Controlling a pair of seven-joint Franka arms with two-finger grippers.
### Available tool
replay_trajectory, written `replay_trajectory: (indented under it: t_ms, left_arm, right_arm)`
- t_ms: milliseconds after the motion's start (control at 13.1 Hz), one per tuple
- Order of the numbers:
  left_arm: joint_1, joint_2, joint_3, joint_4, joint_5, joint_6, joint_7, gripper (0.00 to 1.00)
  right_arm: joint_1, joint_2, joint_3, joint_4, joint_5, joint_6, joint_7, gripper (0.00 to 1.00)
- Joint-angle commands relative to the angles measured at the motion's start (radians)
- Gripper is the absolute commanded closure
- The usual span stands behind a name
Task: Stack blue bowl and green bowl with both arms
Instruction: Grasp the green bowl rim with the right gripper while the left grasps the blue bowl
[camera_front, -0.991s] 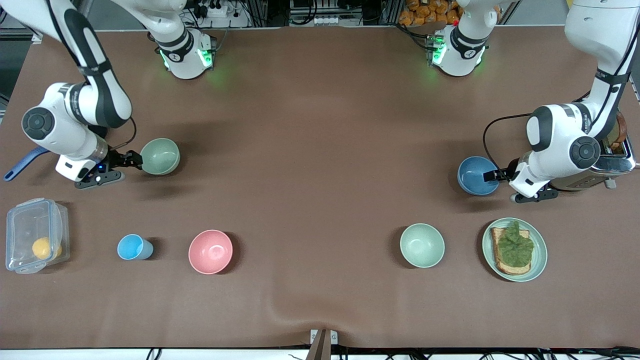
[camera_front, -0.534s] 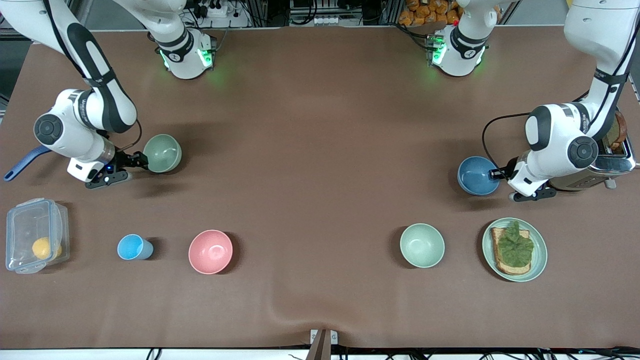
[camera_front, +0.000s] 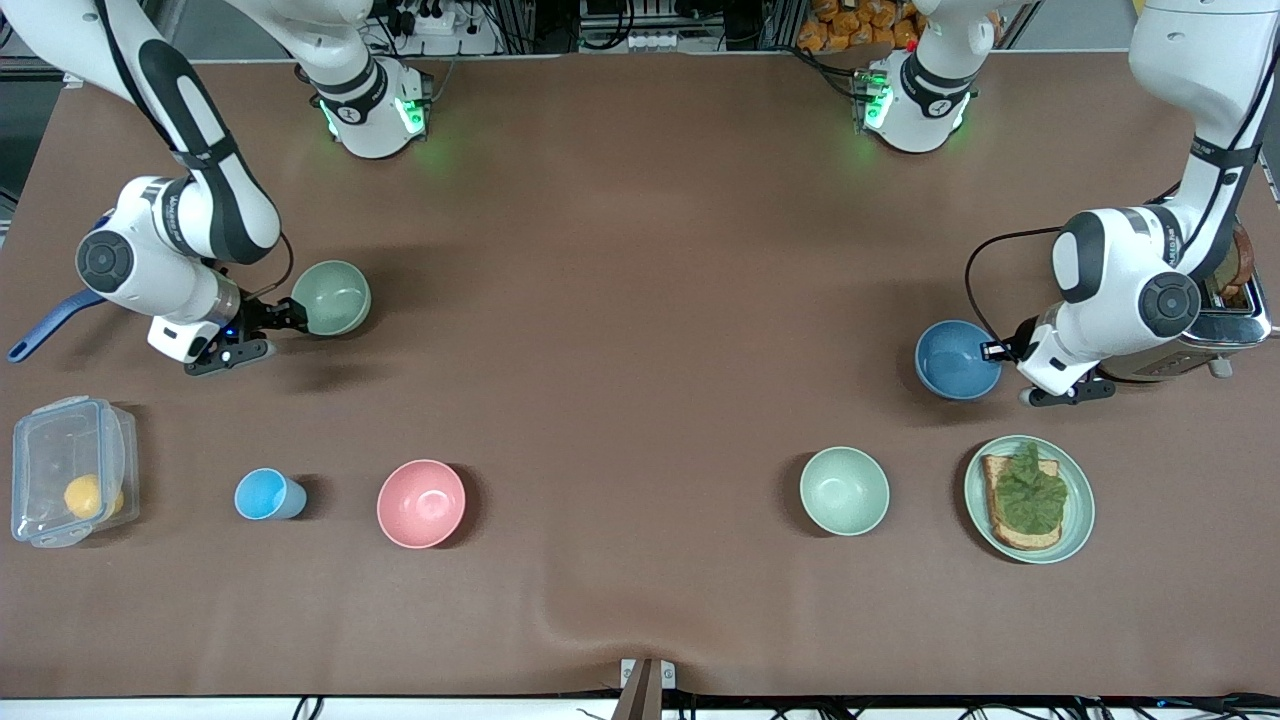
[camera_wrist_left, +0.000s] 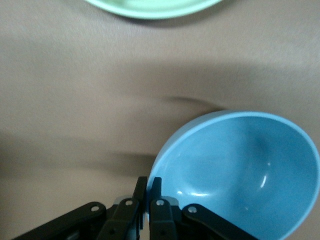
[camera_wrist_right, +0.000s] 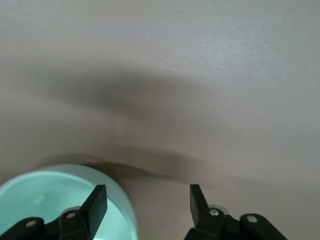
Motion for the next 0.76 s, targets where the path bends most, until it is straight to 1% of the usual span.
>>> replay_trajectory:
  t_ms: [0, 229, 381, 457, 534, 686]
  left_arm:
    - [0.012, -0.005, -0.011, 0.072, 0.001, -0.06, 0.001, 1.0]
    - [0.001, -0.006, -0.015, 0.174, 0.0, -0.152, -0.002, 1.0]
    - [0.007, -0.008, -0.043, 0.227, -0.022, -0.189, -0.007, 1.0]
    - [-0.001, -0.006, -0.046, 0.261, -0.026, -0.221, -0.008, 1.0]
    - [-0.005, -0.003, -0.055, 0.304, -0.027, -0.258, -0.014, 1.0]
    - [-0.013, 0.0, -0.071, 0.359, -0.026, -0.31, -0.06, 1.0]
  right_arm:
    - [0.01, -0.04, 0.005, -0.013, 0.041, -0.055, -0.012, 0.24]
    - [0.01, -0.045, 0.005, -0.024, 0.047, -0.063, -0.015, 0.25]
    - [0.009, -0.038, 0.005, -0.025, 0.047, -0.055, -0.021, 0.32]
    - [0.007, -0.036, 0.004, -0.03, 0.047, -0.049, -0.021, 0.34]
    - [0.009, -0.037, 0.005, -0.034, 0.049, -0.049, -0.021, 0.4]
    - [0.009, -0.036, 0.005, -0.036, 0.05, -0.049, -0.021, 0.62]
